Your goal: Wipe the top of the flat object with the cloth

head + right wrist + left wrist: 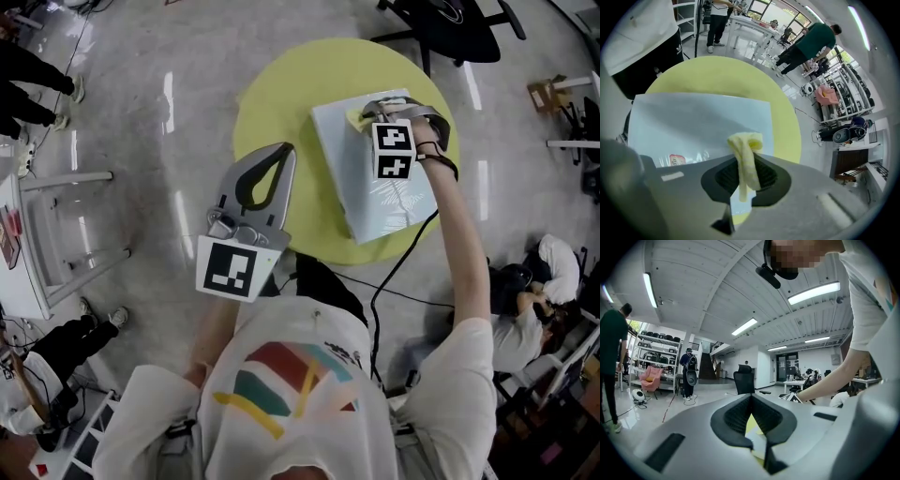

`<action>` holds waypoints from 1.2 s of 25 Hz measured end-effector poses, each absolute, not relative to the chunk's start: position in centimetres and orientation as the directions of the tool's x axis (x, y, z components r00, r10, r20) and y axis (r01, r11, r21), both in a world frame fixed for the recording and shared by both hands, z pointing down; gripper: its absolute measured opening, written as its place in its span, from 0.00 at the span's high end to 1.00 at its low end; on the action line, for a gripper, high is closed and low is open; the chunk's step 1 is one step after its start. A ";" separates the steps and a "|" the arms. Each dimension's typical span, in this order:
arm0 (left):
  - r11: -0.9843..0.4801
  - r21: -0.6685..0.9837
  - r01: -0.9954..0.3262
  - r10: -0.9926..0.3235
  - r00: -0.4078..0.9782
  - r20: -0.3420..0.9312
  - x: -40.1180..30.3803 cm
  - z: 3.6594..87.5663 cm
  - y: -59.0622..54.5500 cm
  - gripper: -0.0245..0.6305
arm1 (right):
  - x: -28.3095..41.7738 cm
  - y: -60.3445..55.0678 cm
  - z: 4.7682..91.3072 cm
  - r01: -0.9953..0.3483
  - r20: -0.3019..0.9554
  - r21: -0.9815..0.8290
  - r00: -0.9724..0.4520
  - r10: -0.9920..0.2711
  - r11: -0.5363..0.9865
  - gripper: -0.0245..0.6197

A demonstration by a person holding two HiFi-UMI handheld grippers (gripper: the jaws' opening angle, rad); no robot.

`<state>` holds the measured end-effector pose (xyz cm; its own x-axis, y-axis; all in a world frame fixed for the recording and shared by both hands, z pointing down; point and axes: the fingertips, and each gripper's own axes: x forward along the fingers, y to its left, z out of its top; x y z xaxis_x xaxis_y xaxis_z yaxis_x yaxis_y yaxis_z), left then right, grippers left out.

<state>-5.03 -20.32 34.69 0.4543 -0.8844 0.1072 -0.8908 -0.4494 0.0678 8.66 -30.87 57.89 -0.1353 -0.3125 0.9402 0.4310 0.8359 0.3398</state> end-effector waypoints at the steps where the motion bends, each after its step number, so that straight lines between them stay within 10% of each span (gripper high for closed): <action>1: -0.452 0.068 -0.890 -0.883 0.456 0.106 -5.0 34.7 -20.2 0.94 | 8.9 -30.3 57.9 0.428 0.945 0.326 -0.130 -0.299 0.843 0.92; 30: -0.574 0.071 -0.816 -0.817 0.576 0.019 -2.3 32.5 -18.1 0.94 | 20.0 -10.0 58.2 0.411 0.986 0.145 0.015 -0.165 0.900 0.92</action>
<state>-2.31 -18.10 32.48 0.5765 -0.8169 0.0189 -0.8158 -0.5740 0.0709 20.05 -10.01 58.24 0.0149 -0.1652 0.9862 0.4106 0.9003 0.1446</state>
